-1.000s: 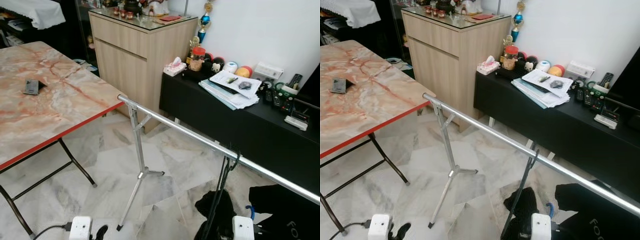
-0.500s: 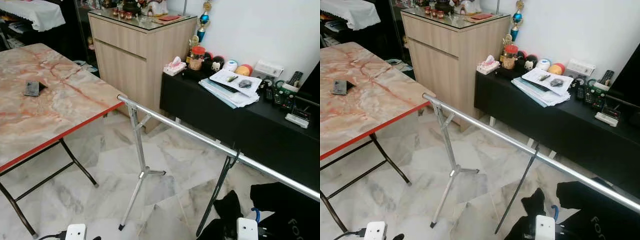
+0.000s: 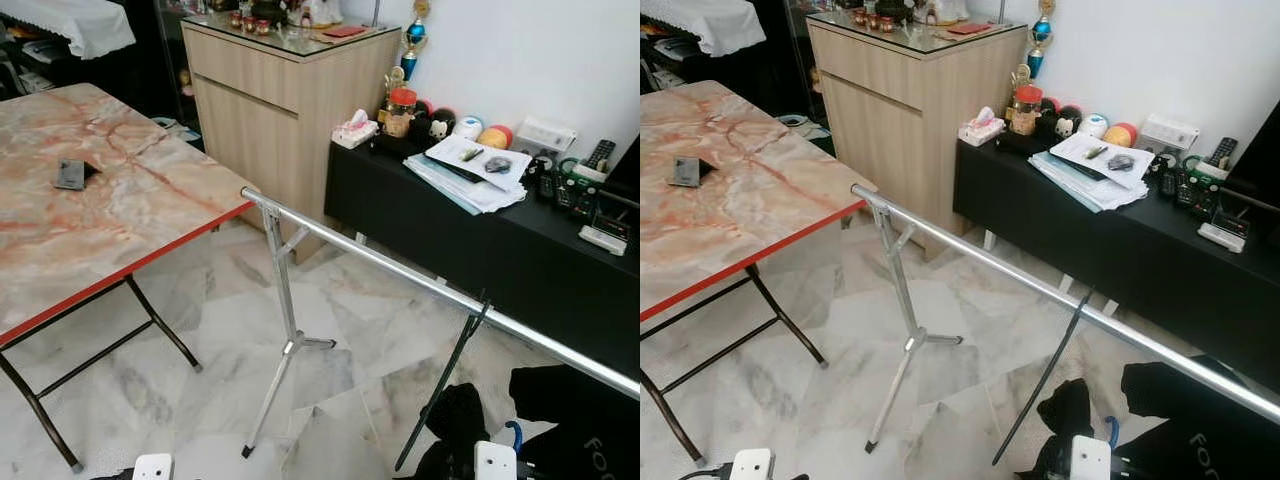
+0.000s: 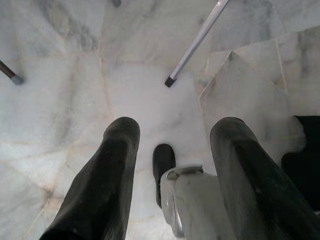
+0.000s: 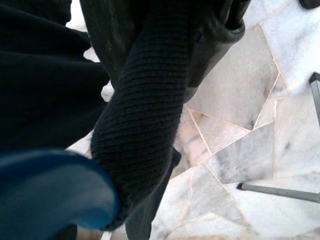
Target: Hang hanger
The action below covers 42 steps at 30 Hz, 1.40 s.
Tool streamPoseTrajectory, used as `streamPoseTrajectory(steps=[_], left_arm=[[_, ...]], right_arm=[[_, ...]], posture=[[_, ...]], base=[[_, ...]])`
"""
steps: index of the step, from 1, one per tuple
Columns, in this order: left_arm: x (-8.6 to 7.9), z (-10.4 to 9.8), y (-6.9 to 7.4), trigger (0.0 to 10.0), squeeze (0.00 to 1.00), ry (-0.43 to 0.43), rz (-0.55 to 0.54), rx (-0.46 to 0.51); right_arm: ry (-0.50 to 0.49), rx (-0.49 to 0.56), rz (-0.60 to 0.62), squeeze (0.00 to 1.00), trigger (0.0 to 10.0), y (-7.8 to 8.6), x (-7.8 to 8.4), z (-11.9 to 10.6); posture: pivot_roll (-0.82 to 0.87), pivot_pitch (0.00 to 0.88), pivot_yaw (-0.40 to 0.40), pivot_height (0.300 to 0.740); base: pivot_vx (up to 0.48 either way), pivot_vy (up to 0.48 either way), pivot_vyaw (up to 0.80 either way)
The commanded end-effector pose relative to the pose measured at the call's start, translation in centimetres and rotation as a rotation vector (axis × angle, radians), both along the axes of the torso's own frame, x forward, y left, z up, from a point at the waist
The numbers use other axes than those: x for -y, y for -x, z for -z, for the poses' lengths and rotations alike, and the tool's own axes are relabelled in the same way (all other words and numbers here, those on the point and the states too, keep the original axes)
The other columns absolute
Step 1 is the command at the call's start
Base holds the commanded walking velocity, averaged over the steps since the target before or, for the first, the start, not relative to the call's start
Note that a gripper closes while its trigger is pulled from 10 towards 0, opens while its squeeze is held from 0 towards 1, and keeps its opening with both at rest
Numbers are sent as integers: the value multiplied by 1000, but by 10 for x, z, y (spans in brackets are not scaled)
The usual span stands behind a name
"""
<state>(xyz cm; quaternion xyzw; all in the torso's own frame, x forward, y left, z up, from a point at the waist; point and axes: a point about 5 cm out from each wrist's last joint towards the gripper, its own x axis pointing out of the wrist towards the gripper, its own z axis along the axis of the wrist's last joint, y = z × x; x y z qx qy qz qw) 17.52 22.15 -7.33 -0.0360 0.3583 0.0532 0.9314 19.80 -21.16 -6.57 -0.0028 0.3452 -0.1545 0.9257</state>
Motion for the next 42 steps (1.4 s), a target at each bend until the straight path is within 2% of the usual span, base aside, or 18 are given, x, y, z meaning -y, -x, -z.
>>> streamPoseTrajectory(steps=[1,6,11,20,25,26,29,34,42], left_arm=[[0,4,7,10000,0,10,-4,-36],[-3,5,11,10000,0,14,-4,-48],[-4,8,15,10000,0,17,-14,-75],[1,11,17,10000,0,23,-17,-104],[-2,10,16,10000,0,23,-20,-103],[-9,8,15,10000,0,21,-25,-97],[-15,6,15,10000,0,18,-29,-92],[-17,6,16,10000,0,17,-29,-96],[-15,9,19,10000,0,20,-30,-119]], right_arm=[[3,16,22,0,10000,-3,5,-3],[-24,7,57,0,10000,0,6,-1],[-34,2,52,0,10000,0,3,0],[-43,0,43,0,10000,1,0,1],[-47,0,38,0,10000,1,-2,2],[-55,-2,44,0,10000,1,-3,2],[-66,-4,52,0,10000,2,-4,3],[-68,0,53,0,10000,2,-4,3],[-64,3,43,0,10000,1,-6,2]], posture=[[-22,65,-35,740],[-19,63,-37,740],[-16,71,-35,740],[-10,82,-32,740],[-8,85,-31,740],[-5,88,-30,740],[-5,89,-29,740],[-5,90,-28,740],[-2,90,-28,740]], base=[[0,0,0],[0,0,0],[0,0,-800],[0,0,0],[0,0,0],[-247,0,0],[-249,0,-160],[-255,0,-800],[-255,0,0]])
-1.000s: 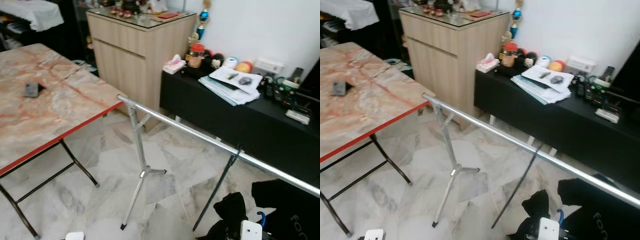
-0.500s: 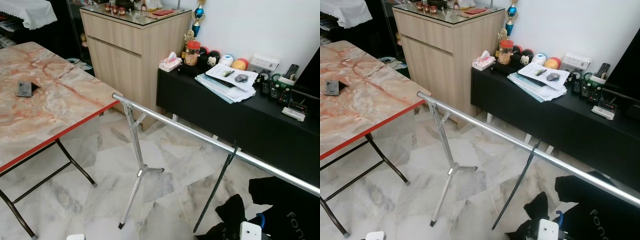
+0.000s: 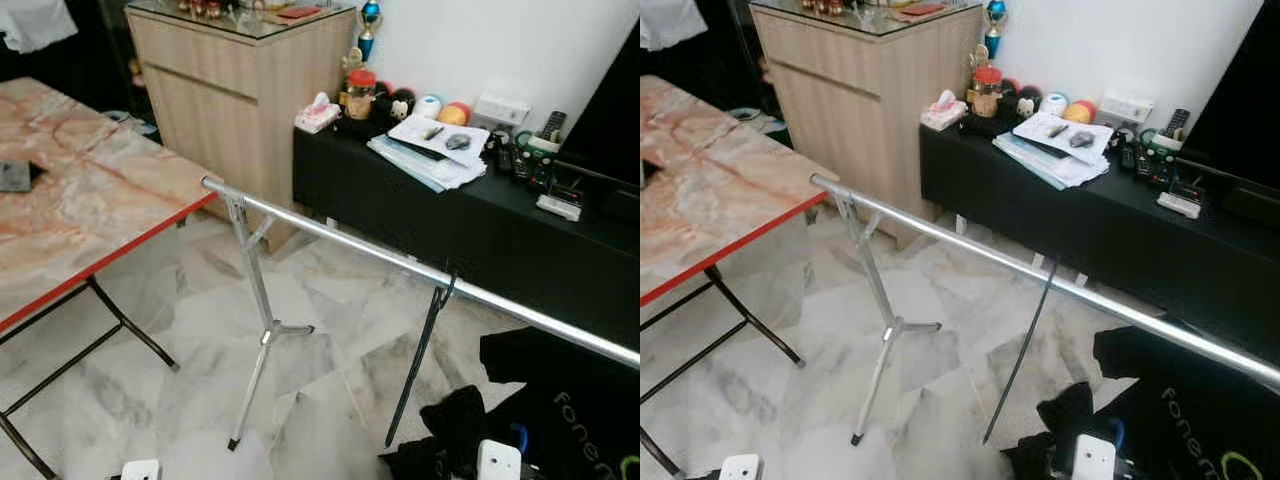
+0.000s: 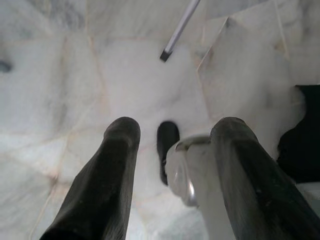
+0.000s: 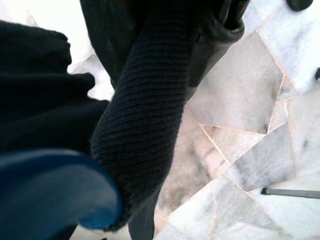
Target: Hang hanger
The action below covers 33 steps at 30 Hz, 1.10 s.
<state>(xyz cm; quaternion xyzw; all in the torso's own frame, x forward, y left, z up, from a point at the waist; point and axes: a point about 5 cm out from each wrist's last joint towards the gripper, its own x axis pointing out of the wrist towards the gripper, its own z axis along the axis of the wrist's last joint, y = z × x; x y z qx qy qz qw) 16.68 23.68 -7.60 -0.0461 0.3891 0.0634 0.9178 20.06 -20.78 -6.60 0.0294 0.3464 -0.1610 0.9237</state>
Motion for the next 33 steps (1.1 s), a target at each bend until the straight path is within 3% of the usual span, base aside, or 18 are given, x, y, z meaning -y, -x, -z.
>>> streamPoseTrajectory(steps=[1,16,22,33], left_arm=[[1,6,12,10000,0,6,-5,-55],[2,8,14,10000,0,8,-5,-65],[-3,9,21,10000,0,8,-8,-77],[19,12,16,10000,0,22,11,-79]], right_arm=[[-10,-4,8,0,10000,3,-2,2],[-17,-5,10,0,10000,3,-3,2],[-23,-22,11,0,10000,5,-2,4],[-23,-28,7,0,10000,5,-2,4]], posture=[[-1,89,-28,740],[0,90,-27,740],[0,91,-25,740],[2,93,-28,740]], base=[[-255,0,0],[-262,0,0],[-274,0,-569],[-277,0,-172]])
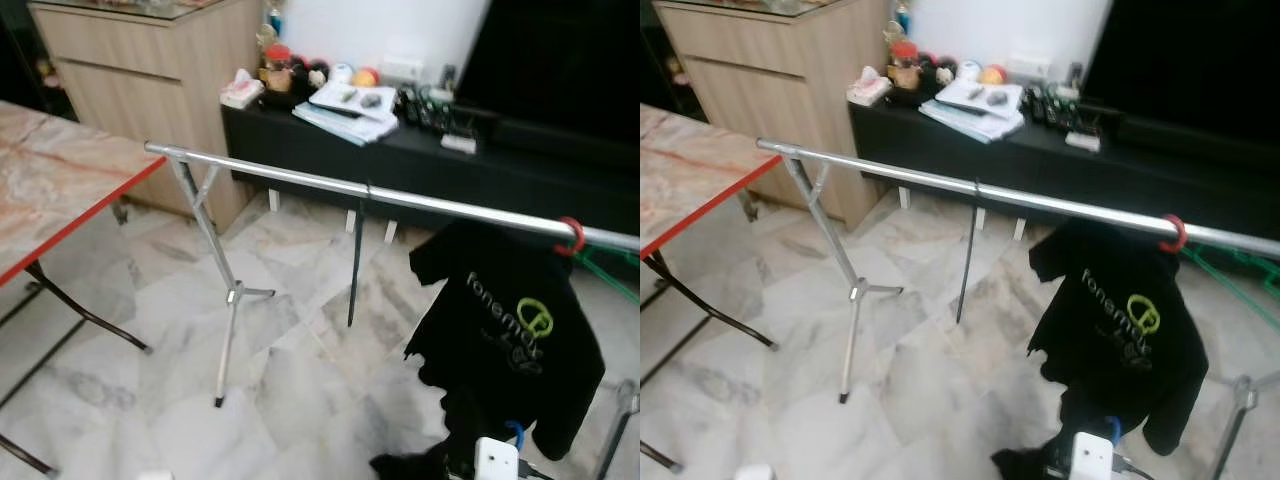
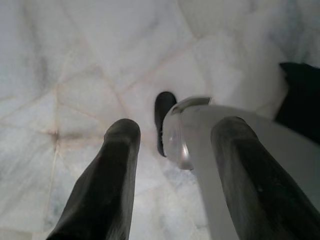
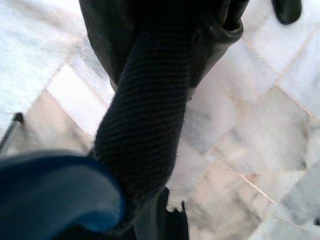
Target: Hang hanger
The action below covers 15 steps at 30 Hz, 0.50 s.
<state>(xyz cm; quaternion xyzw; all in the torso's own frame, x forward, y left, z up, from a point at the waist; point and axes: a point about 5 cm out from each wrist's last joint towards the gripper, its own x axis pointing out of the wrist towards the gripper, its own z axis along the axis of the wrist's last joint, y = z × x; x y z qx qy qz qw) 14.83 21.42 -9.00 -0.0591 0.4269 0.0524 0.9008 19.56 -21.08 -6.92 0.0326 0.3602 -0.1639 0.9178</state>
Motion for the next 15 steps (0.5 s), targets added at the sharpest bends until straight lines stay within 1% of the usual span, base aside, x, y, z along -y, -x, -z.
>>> streamPoseTrajectory(steps=[1,7,15], left_arm=[[-3,-1,-3,10000,0,-17,1,2],[-2,-2,-4,10000,0,-18,5,9],[-4,-2,-3,10000,0,-19,4,17]], right_arm=[[-13,2,-4,0,10000,0,-5,1],[-12,6,-4,0,10000,-1,-6,0],[-14,8,-4,0,10000,-1,-5,0]], posture=[[3,92,-28,740],[3,93,-28,740],[4,93,-27,740]], base=[[-277,0,0],[-278,0,0],[-285,0,0]])
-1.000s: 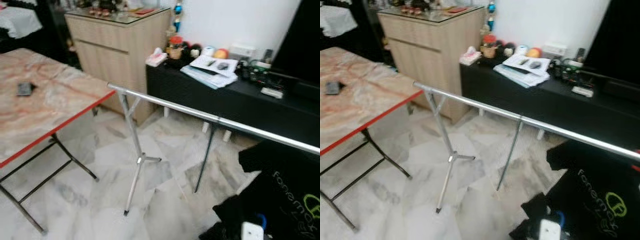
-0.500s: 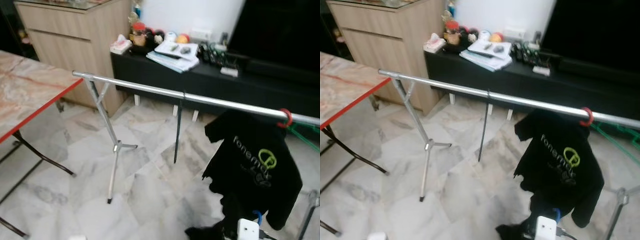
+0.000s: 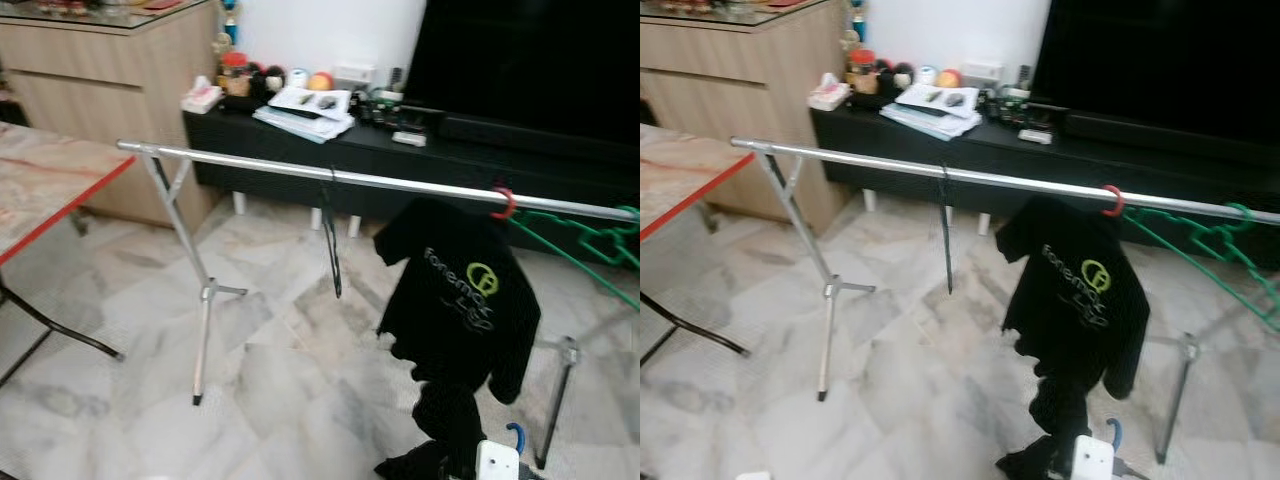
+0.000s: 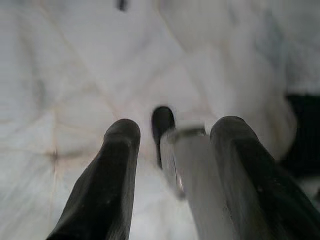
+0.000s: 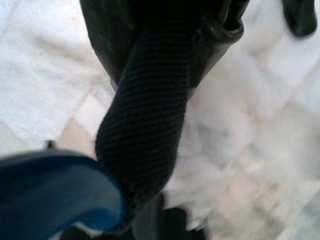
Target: Hang hanger
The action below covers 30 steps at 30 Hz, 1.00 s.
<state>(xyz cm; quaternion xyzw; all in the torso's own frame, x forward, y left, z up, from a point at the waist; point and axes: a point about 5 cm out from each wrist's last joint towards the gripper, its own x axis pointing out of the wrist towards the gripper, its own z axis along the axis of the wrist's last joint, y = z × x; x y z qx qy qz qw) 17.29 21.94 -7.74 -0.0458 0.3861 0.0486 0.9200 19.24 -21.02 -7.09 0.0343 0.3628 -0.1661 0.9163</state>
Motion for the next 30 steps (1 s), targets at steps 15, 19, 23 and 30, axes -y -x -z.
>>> streamPoseTrajectory(steps=[15,19,23,30], left_arm=[[-8,9,24,10000,0,3,-18,-69],[-10,9,25,10000,0,2,-20,-70],[-9,9,25,10000,0,3,-20,-71],[-4,10,24,10000,0,7,-17,-74]], right_arm=[[-14,11,-9,0,10000,-4,-6,-1],[-13,10,-7,0,10000,-3,-6,-1],[-11,10,-5,0,10000,-3,-6,-1],[-8,13,-1,0,10000,-4,-5,-1]], posture=[[6,93,-27,740],[7,94,-26,740],[7,94,-25,740],[7,97,-24,740]], base=[[-291,0,0],[-292,0,0],[-293,0,0],[-294,0,0]])
